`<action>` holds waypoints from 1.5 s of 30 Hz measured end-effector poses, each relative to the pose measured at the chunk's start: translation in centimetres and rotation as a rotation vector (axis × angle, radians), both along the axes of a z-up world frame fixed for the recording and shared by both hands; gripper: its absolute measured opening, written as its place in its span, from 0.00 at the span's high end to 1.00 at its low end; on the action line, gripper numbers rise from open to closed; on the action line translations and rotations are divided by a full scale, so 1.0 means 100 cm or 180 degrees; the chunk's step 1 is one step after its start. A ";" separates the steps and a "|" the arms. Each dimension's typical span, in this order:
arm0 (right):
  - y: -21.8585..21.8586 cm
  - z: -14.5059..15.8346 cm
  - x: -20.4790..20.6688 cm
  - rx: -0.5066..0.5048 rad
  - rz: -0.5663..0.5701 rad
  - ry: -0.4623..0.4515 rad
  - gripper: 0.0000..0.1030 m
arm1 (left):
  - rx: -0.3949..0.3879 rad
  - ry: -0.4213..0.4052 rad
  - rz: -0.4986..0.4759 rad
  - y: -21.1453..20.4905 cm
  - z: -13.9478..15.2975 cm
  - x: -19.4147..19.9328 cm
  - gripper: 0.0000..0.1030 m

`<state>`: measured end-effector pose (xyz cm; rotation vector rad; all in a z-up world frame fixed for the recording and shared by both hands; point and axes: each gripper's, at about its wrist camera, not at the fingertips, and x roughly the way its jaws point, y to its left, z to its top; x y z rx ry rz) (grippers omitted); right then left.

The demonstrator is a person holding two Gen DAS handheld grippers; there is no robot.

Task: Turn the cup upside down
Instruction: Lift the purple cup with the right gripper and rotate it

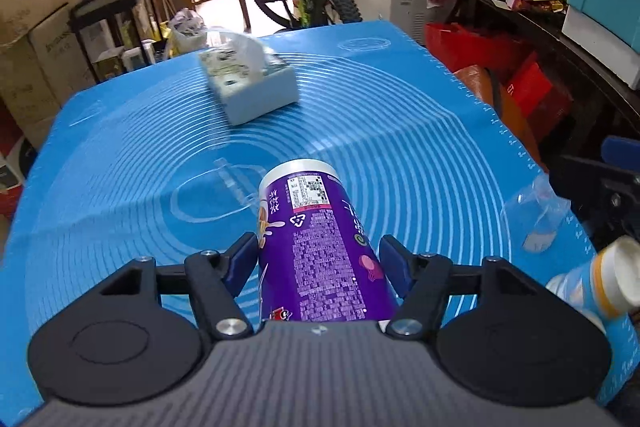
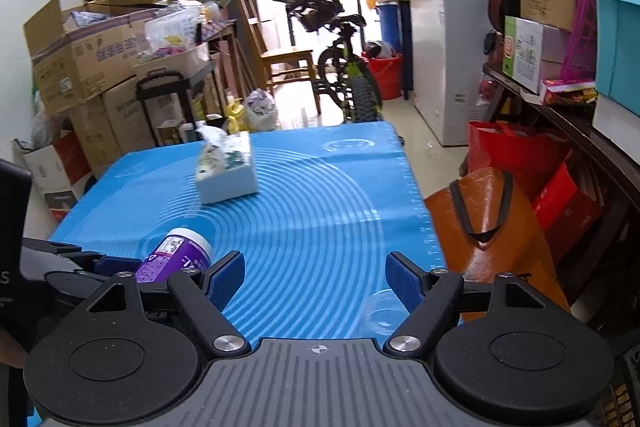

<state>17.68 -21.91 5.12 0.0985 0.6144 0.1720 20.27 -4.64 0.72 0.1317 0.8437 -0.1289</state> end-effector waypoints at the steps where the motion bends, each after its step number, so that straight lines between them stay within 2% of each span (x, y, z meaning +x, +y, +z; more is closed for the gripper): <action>1: 0.005 0.002 -0.003 0.0002 0.0033 -0.0008 0.21 | -0.0002 -0.0014 0.0021 0.006 0.002 -0.007 0.35; 7: 0.043 0.007 -0.030 0.0022 0.0255 0.0006 0.21 | 0.0044 -0.0111 0.0213 0.046 0.010 -0.049 0.34; 14: 0.088 0.001 -0.060 0.0017 0.0455 0.0080 0.21 | 0.0037 -0.0140 0.0385 0.080 0.004 -0.077 0.34; 24: 0.115 -0.013 -0.080 -0.0088 0.0530 0.0194 0.21 | -0.0016 -0.0154 0.0302 0.088 -0.026 -0.096 0.34; 30: 0.116 -0.016 -0.080 -0.0140 0.0499 0.0215 0.21 | -0.0008 -0.0209 0.0304 0.089 -0.031 -0.098 0.34; 31: 0.115 -0.017 -0.080 -0.0140 0.0493 0.0220 0.21 | -0.0018 -0.0219 0.0299 0.089 -0.030 -0.098 0.33; 33: 0.114 -0.018 -0.079 -0.0131 0.0487 0.0231 0.21 | 0.0009 -0.0233 0.0342 0.090 -0.031 -0.099 0.20; 34: 0.114 -0.018 -0.078 -0.0126 0.0489 0.0236 0.21 | 0.0012 -0.0254 0.0363 0.091 -0.030 -0.100 0.19; 38: 0.115 -0.020 -0.079 -0.0125 0.0512 0.0252 0.21 | -0.0064 -0.0283 0.0379 0.096 -0.025 -0.101 0.17; 41: 0.118 -0.020 -0.079 -0.0126 0.0525 0.0250 0.21 | -0.0072 -0.0347 0.0413 0.098 -0.020 -0.103 0.09; 45: 0.118 -0.019 -0.080 -0.0125 0.0527 0.0245 0.21 | -0.0136 -0.0381 0.0431 0.101 -0.012 -0.105 0.09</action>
